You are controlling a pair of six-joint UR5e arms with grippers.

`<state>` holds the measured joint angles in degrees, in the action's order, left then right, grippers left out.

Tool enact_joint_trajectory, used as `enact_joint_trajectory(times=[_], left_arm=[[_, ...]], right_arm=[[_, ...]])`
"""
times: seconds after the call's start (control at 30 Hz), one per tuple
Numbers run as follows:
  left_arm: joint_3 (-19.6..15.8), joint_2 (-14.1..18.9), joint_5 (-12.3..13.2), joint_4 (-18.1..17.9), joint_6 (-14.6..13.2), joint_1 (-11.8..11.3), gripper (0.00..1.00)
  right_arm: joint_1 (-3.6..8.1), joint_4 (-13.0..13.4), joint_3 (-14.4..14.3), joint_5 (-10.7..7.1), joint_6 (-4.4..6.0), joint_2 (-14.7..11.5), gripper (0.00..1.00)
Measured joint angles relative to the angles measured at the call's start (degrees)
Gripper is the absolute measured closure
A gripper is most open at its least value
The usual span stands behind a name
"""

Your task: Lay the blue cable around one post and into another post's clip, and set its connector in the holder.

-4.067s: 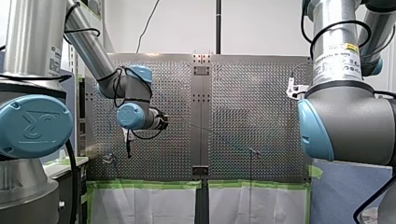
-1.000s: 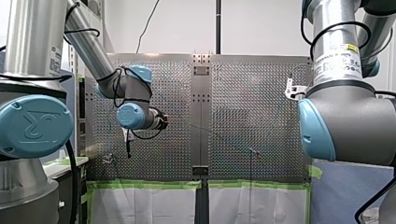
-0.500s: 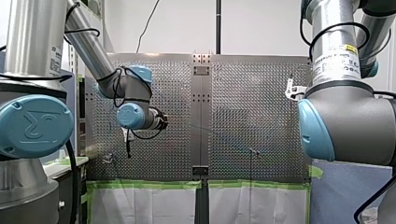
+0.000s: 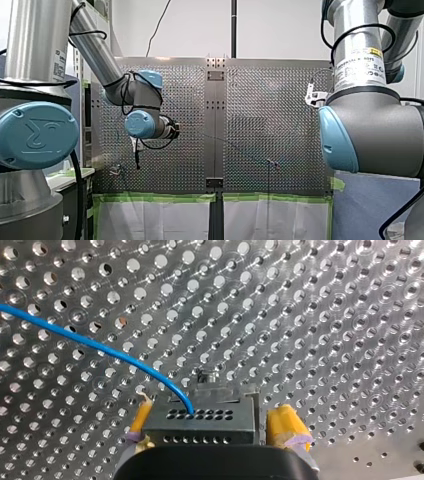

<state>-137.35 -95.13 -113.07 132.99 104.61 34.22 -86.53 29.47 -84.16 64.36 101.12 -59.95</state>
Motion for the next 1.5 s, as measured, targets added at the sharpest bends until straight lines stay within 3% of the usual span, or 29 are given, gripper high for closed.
enact_joint_trajectory(times=[0.17,0.27,1.5], left_arm=[[0.0,0.0,0.0,0.0,0.0,0.0,0.0],[0.0,0.0,0.0,0.0,0.0,0.0,0.0],[0.0,0.0,0.0,0.2,-0.1,0.0,0.0]], right_arm=[[-0.11,-0.4,-0.1,0.41,0.18,-0.8,0.0],[-0.02,-0.1,0.0,0.13,-0.02,0.1,0.0],[-0.04,-0.2,-0.1,0.11,-0.03,0.2,0.0]])
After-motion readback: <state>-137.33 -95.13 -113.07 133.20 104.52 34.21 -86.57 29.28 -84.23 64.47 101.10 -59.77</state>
